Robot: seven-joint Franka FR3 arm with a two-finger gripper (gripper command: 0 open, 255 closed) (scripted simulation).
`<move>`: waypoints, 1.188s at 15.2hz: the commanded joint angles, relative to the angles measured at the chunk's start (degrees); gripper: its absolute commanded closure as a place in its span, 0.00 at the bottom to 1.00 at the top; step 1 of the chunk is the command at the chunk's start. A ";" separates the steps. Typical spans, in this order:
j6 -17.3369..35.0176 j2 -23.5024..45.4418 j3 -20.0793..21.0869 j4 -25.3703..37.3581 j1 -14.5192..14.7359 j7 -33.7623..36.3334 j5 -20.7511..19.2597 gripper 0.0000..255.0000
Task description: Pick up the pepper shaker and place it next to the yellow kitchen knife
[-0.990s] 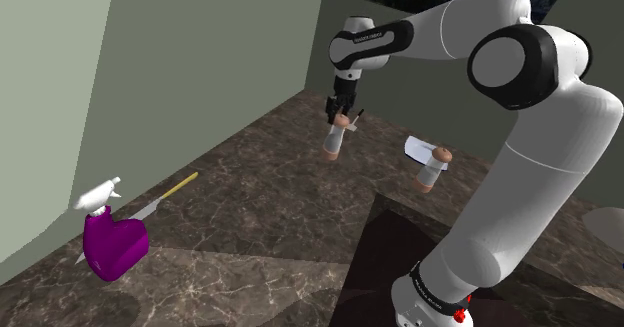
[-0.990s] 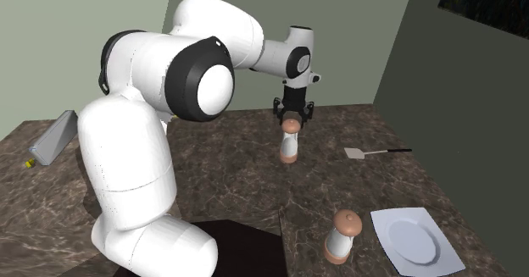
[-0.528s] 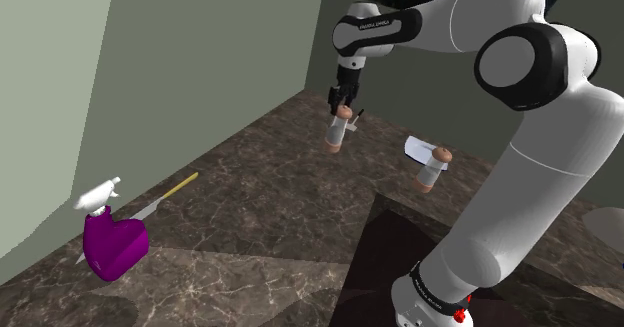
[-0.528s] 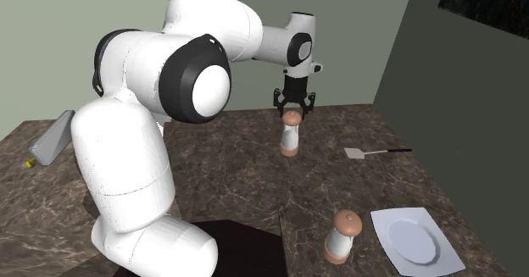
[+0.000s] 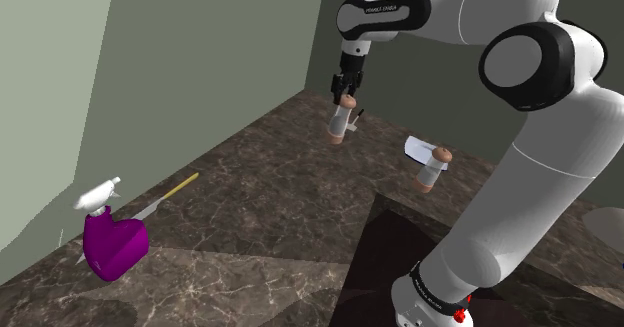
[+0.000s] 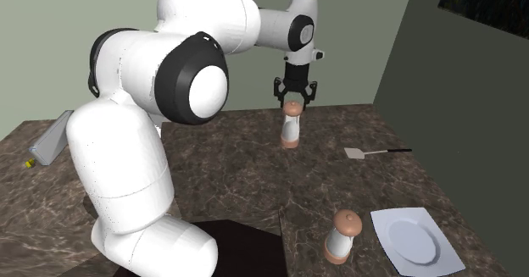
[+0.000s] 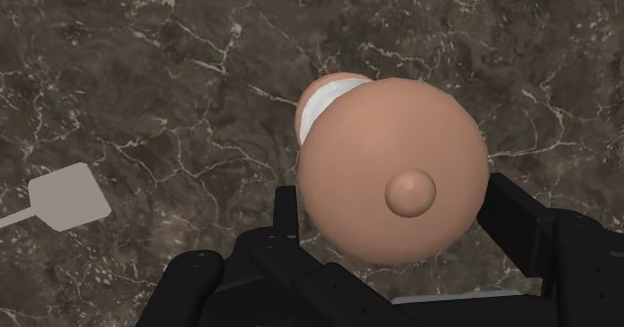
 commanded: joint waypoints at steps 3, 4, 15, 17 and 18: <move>-2.94 -0.25 -0.02 2.68 -0.02 -0.05 -0.04 1.00; -3.70 -0.29 -0.03 3.40 -0.02 -0.06 -0.05 1.00; -12.32 0.18 -0.10 12.49 -0.13 -0.31 0.04 1.00; -13.96 0.46 -0.12 14.41 -0.17 -0.38 0.09 1.00; -14.79 0.63 -0.13 15.40 -0.19 -0.42 0.13 1.00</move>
